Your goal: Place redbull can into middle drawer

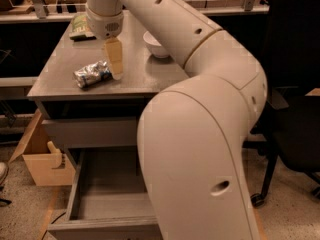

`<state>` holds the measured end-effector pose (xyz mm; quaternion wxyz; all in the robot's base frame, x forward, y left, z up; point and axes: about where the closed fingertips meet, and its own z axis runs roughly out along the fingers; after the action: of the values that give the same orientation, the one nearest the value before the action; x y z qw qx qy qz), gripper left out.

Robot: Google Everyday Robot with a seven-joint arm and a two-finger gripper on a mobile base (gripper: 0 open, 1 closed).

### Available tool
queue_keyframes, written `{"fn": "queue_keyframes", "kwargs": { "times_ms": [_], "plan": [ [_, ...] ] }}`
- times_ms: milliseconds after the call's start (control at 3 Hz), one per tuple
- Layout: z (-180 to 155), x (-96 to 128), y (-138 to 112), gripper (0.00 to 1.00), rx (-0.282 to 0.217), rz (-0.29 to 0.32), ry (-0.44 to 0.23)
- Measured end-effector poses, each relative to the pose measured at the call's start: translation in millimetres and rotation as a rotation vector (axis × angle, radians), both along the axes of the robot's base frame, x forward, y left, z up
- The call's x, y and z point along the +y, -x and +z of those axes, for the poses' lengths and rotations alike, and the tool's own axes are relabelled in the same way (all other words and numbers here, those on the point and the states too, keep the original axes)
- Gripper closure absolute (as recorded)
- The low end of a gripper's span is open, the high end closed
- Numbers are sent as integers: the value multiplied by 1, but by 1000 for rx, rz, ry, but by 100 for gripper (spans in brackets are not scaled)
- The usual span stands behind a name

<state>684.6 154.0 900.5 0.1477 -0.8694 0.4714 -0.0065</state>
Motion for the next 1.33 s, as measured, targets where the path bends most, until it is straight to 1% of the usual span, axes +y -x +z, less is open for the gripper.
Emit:
{"fn": "queue_keyframes", "kwargs": {
  "times_ms": [667,1333],
  "plan": [
    [-28,24,-4,0,29,39,54],
    [-51,39,-1,0,70,71,74]
  ]
}}
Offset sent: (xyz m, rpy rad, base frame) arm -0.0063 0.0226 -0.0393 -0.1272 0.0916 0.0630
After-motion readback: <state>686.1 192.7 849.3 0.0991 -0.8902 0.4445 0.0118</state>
